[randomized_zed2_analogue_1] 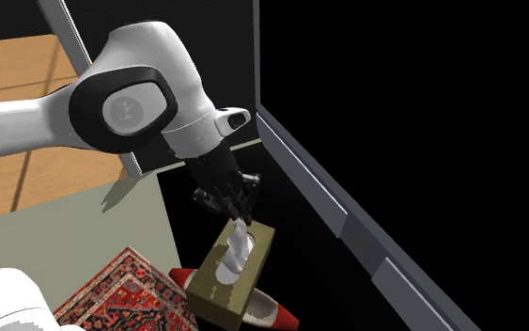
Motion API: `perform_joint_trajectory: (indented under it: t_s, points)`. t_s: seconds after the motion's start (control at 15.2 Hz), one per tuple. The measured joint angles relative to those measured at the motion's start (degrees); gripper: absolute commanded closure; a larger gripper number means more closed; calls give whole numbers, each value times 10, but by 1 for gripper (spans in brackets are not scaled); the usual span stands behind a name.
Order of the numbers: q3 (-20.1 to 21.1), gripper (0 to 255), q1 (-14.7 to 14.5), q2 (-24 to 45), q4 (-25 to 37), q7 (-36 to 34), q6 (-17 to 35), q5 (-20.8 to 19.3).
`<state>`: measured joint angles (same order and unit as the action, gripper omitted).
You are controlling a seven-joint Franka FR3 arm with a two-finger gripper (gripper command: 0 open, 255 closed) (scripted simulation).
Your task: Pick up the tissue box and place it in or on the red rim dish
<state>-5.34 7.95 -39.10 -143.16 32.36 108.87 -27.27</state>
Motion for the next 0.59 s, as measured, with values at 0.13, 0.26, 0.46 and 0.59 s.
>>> perform_joint_trajectory:
  t_s: [0.13, 0.26, 0.46, 0.59]
  points:
    - [-4, 255, 4, -45, -26, 11, -16, -3]
    - [-6, 255, 6, -54, -41, 11, -9, -6]
    - [-9, 255, 7, -57, -64, 4, 10, -11]
    - [-11, 255, 9, -56, -78, -1, 23, -15]
